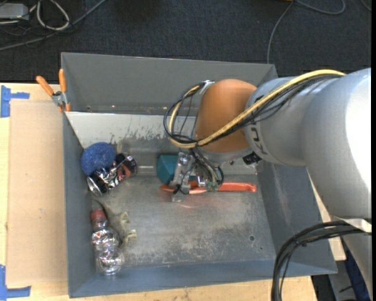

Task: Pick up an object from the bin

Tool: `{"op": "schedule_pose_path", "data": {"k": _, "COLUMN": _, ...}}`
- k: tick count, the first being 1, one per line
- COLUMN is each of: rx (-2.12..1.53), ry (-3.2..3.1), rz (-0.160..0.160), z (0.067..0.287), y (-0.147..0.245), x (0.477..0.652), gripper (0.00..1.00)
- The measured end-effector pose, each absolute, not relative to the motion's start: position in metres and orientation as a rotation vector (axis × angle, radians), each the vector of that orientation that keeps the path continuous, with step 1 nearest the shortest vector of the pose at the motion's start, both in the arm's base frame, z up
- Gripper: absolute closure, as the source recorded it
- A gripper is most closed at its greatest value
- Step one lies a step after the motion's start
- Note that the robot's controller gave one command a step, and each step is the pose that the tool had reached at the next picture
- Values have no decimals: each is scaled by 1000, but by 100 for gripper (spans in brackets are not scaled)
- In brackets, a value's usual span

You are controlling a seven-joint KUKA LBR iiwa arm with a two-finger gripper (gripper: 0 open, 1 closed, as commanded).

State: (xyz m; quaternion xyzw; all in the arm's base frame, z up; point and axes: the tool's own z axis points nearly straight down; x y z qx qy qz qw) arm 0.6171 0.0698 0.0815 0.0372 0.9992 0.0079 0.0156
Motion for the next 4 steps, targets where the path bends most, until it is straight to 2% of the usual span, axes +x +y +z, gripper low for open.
{"op": "schedule_pose_path", "data": {"k": 1, "rx": 99, "ry": 3106, "rz": 23, "z": 84, "y": 68, "x": 618, "gripper": 100}}
{"op": "schedule_pose_path", "data": {"k": 2, "rx": 130, "ry": 3111, "rz": 35, "z": 86, "y": 59, "x": 618, "gripper": 100}}
{"op": "schedule_pose_path", "data": {"k": 3, "rx": 402, "ry": 3089, "rz": 46, "z": 84, "y": -4, "x": 615, "gripper": 100}}
{"op": "schedule_pose_path", "data": {"k": 4, "rx": 301, "ry": 3093, "rz": 28, "z": 81, "y": -6, "x": 616, "gripper": 100}}
